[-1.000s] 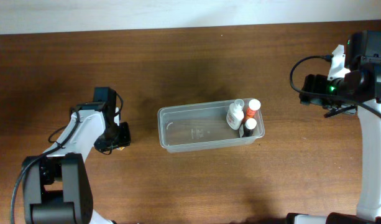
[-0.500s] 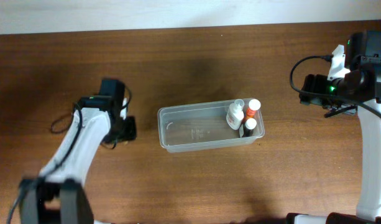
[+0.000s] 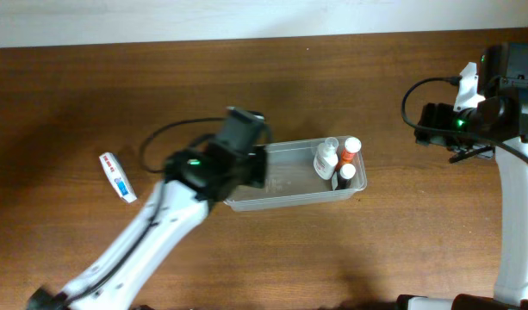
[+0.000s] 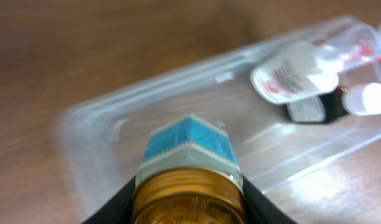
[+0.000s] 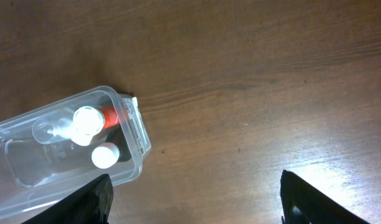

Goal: Pack container
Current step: 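Carry the gold jar into the container and release, then grasp the white-and-red toothpaste box with the left gripper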

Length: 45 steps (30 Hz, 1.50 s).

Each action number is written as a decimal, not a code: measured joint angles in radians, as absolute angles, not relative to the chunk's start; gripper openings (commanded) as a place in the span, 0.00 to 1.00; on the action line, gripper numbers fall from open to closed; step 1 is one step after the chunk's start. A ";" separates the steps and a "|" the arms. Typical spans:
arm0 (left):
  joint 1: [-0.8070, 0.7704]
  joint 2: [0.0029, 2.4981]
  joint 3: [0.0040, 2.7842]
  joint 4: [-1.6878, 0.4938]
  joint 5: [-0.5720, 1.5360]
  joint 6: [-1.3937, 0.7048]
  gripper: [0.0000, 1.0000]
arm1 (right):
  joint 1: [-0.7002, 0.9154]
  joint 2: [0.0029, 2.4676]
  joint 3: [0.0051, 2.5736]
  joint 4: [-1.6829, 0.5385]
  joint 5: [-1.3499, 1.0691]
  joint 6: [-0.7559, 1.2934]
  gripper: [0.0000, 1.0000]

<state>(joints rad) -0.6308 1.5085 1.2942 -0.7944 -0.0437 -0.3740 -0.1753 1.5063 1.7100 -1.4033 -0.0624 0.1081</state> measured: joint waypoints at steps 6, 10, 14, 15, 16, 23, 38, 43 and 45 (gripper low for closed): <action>-0.738 1.685 1.294 -0.660 -0.039 -0.443 0.25 | -0.175 1.506 1.709 -1.403 -0.063 0.109 0.78; -0.768 1.786 1.293 -0.631 -0.033 -0.489 0.27 | -0.175 1.506 1.709 -1.403 -0.062 0.108 0.78; -0.772 1.849 1.292 -0.600 -0.006 -0.510 0.42 | -0.175 1.506 1.709 -1.403 -0.063 0.108 0.78; -0.772 1.856 1.292 -0.594 0.001 -0.514 0.44 | -0.175 1.506 1.709 -1.403 -0.063 0.109 0.78; -0.772 1.858 1.292 -0.591 0.005 -0.518 0.44 | -0.175 1.506 1.709 -1.404 -0.062 0.108 0.77; -0.764 1.851 1.295 -0.598 0.023 -0.521 0.66 | -0.175 1.506 1.709 -1.407 -0.062 0.109 0.78; -0.359 1.392 1.316 -0.959 -0.154 -0.509 1.00 | -0.175 1.506 1.709 -1.407 -0.065 0.105 0.78; -0.122 1.388 1.320 -1.028 -0.197 -0.509 0.99 | -0.175 1.506 1.709 -1.407 -0.066 0.105 0.78; -0.045 1.421 1.319 -1.029 -0.194 -0.509 0.99 | -0.175 1.506 1.709 -1.409 -0.066 0.105 0.78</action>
<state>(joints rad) -0.0448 1.4208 1.3186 -1.0294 -0.1944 -0.5095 -0.1753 1.5063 1.7088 -1.4086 -0.0662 0.1051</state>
